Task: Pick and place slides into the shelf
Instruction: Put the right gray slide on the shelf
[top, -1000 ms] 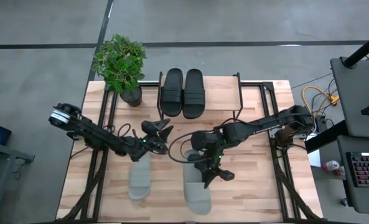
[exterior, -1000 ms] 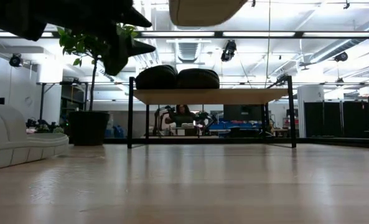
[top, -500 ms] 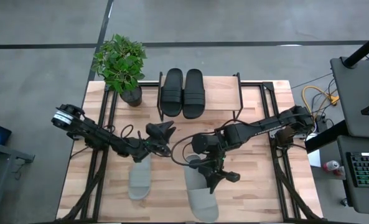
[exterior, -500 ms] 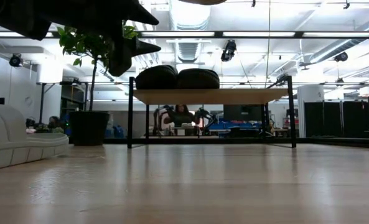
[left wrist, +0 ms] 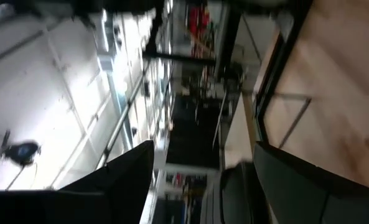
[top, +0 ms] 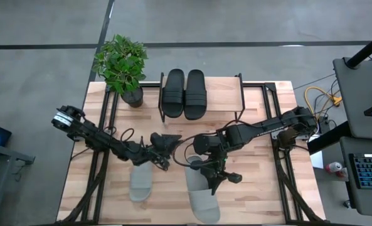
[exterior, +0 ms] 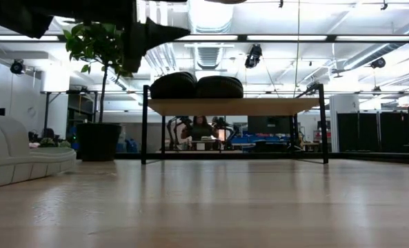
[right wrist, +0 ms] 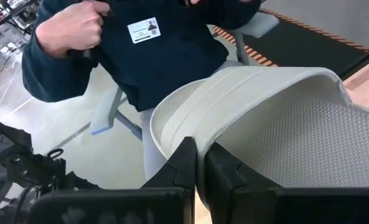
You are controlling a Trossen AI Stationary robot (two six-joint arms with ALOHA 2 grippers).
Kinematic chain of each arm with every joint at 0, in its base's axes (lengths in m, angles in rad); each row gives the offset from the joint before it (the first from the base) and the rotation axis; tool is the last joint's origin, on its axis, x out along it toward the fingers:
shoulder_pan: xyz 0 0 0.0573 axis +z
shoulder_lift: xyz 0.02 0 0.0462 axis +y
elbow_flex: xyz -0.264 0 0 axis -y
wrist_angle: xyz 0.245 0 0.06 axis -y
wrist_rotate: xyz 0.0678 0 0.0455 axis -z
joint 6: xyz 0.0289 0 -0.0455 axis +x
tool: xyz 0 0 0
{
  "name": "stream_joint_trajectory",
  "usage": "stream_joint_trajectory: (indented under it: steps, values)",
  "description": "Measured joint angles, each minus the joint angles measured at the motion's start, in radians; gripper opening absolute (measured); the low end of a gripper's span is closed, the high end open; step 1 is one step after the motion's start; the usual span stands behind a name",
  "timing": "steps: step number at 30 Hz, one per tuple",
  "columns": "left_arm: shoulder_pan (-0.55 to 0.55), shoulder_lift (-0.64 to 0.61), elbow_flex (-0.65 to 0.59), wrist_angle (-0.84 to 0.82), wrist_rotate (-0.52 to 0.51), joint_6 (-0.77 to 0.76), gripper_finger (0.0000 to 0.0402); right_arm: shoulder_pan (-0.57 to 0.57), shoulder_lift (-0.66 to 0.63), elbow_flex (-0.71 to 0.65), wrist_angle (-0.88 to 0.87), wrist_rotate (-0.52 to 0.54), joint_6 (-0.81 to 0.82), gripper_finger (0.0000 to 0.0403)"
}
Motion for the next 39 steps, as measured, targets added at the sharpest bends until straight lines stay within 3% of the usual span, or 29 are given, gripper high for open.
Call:
stream_joint_trajectory:
  steps: [6, 24, 34, 39]
  values:
    - [-0.022, 0.013, 0.013, 0.001, 0.102, -0.001, 0.0259, 0.0, 0.0, 0.0, 0.019, -0.006, -0.015, 0.0009]
    - [-0.03, 0.162, 0.132, 0.001, 0.116, 0.008, 0.0258, 0.0, 0.0, 0.0, 0.088, -0.03, -0.034, 0.0009]
    - [-0.066, 0.13, 0.137, 0.009, 0.069, 0.062, 0.0258, 0.009, 0.0, 0.0, 0.089, -0.04, -0.043, 0.0009]
    - [-0.095, 0.129, 0.144, 0.018, 0.165, 0.051, 0.0258, 0.023, 0.0, 0.0, 0.109, -0.08, -0.073, 0.0009]
